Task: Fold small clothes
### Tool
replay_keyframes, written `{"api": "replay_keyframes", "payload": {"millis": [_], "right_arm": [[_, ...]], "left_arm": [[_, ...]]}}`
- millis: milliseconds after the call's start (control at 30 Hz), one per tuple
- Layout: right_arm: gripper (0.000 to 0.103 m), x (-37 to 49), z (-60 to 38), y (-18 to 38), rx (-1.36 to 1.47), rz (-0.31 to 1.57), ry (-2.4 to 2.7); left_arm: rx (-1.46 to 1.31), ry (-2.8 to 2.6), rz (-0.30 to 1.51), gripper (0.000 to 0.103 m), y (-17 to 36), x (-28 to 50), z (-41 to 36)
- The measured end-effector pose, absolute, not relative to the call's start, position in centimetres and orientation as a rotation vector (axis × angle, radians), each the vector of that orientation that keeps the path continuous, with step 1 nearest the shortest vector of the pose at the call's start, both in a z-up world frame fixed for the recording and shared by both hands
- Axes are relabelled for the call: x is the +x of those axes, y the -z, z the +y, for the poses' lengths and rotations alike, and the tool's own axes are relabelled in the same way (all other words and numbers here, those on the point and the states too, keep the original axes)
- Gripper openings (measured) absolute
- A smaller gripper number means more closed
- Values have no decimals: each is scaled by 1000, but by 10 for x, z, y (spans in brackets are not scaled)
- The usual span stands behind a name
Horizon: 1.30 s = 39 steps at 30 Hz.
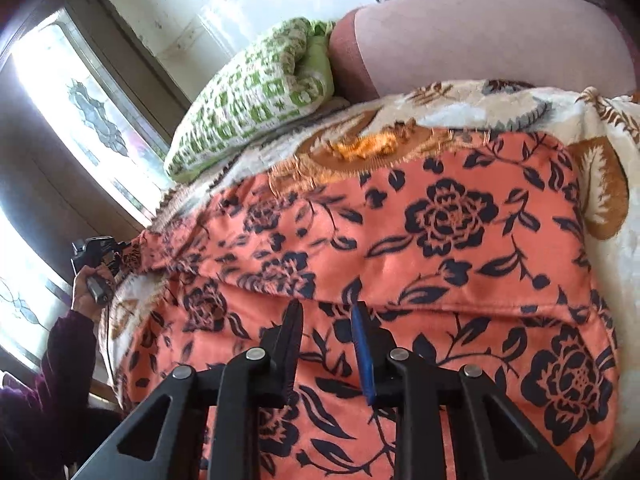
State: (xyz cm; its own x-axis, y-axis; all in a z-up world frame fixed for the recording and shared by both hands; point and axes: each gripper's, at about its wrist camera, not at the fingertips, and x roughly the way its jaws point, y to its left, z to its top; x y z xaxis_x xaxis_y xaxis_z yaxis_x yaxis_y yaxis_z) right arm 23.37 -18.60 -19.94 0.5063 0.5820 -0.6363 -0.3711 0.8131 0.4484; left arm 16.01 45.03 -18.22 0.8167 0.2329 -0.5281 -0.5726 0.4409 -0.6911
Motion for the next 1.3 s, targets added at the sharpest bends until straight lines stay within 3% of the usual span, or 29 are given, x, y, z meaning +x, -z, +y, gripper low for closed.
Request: {"api": "replay_keyframes", "payload": {"millis": [300,533,600,633,667,767,800,833,900,1067,1300], "right_arm": [[26,235,-226,170,386,783,-496],[27,244,-275,167,496,748,-360],[27,248,-289,171,519,756,-323],[28,250,-296,173,541,767,-306],[29,252,-300,175,557,776,-302],[31,257,-299,179,568,818,-311],[38,258,-296,180,568,830,-327],[58,258,-292,182,571,838,-337],[73,256,-283,185,583,831,-359],[73,256,-240,187,415,880,-385],[73,257,-127,158,-41,822,-409]], "left_arm": [[-597,-137,478,4,99,238,226],[-407,197,701,5,134,279,35],[-320,301,839,25,160,288,-12],[-270,337,908,48,169,291,-28],[-237,341,937,52,172,290,-33],[-200,358,863,57,153,275,-21],[-223,354,819,65,139,272,-2],[-242,337,774,70,127,269,10],[-255,268,671,75,105,257,44],[-251,7,625,78,96,250,133],[-339,-293,914,78,166,260,233]]}}
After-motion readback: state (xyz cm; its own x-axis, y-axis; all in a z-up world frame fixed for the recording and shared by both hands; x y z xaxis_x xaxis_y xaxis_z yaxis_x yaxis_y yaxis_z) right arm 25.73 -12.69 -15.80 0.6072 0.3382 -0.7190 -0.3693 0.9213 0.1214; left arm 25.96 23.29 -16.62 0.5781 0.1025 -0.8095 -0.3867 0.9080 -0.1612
